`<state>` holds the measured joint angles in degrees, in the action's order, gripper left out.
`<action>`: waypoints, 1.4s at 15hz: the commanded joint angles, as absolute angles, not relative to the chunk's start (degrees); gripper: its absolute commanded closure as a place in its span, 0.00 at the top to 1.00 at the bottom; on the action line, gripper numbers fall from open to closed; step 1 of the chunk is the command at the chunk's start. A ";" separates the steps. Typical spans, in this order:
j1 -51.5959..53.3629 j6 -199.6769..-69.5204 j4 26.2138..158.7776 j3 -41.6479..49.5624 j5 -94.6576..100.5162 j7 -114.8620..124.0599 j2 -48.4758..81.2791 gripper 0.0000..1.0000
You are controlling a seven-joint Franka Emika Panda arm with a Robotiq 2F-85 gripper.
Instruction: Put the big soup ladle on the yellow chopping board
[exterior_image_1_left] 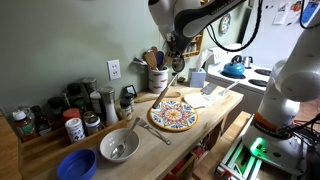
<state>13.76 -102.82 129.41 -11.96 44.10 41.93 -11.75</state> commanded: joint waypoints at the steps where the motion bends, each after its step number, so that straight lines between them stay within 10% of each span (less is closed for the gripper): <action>1: 12.79 -111.08 135.80 -10.54 35.56 38.02 -15.51 0.01; 21: 3.73 -145.41 157.84 -12.17 26.23 31.09 -19.77 0.04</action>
<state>5.89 -145.19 157.84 -9.86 27.60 32.09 -19.58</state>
